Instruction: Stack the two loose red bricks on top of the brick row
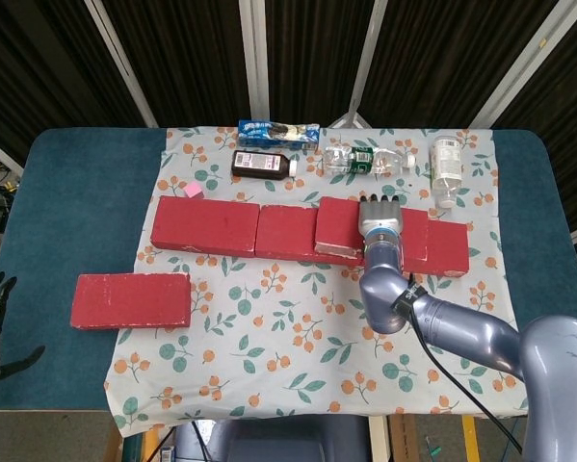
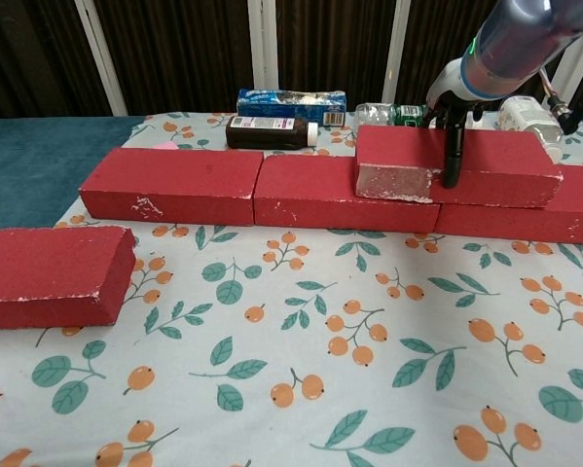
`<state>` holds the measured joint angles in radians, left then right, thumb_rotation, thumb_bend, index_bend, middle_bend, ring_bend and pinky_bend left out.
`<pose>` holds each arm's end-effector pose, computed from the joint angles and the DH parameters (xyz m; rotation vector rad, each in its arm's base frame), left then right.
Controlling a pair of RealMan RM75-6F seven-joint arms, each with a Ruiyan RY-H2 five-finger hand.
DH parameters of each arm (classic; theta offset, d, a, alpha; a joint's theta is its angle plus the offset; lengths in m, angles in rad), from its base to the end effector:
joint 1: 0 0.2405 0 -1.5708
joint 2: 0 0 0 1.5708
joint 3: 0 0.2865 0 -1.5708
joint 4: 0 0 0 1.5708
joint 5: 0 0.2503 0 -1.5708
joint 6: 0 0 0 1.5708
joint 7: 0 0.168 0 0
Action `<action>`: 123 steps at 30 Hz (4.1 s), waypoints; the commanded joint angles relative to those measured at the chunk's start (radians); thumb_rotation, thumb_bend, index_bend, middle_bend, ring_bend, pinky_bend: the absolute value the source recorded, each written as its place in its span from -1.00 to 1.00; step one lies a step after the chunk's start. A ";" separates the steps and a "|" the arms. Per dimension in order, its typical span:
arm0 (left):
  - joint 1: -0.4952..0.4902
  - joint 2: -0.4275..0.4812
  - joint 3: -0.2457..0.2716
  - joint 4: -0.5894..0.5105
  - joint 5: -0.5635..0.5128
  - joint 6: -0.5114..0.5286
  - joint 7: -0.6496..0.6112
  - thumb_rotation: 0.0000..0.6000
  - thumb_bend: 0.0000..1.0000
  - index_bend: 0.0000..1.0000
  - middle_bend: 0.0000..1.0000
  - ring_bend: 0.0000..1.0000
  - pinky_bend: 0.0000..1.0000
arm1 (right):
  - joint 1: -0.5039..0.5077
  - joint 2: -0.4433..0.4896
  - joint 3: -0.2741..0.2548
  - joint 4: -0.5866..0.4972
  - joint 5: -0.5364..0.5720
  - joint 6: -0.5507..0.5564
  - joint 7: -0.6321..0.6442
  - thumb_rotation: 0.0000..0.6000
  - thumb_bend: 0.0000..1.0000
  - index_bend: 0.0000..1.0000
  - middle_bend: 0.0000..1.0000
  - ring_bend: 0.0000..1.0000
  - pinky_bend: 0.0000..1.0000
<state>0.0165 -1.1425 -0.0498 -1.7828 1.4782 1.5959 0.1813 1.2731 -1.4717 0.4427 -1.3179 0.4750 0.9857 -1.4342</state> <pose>-0.3279 0.1738 0.1303 -1.2493 -0.9094 -0.8807 -0.0846 -0.5181 -0.0087 1.5994 -1.1614 0.1524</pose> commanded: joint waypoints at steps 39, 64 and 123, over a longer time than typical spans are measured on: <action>0.004 -0.007 -0.003 0.001 -0.003 0.009 0.004 1.00 -1.00 -0.86 -1.00 -1.00 -0.89 | -0.037 0.092 0.104 -0.175 -0.070 0.005 0.130 1.00 -0.63 -1.00 -1.00 -1.00 -1.00; 0.013 -0.030 0.009 0.023 0.103 0.067 -0.122 1.00 -1.00 -1.00 -1.00 -1.00 -0.87 | -0.947 0.338 -0.418 -0.811 -1.783 0.404 0.964 1.00 -0.63 -1.00 -1.00 -1.00 -1.00; -0.559 0.106 -0.150 -0.470 -0.923 -0.365 0.907 1.00 -1.00 -1.00 -1.00 -1.00 -0.82 | -1.156 0.180 -0.437 -0.321 -1.961 0.534 1.231 1.00 -0.63 -1.00 -1.00 -1.00 -1.00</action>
<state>-0.5128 -1.0168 -0.1914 -2.2580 0.5868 1.2274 1.0683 0.1169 -1.2907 0.0051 -1.6380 -1.4861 1.5216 -0.2037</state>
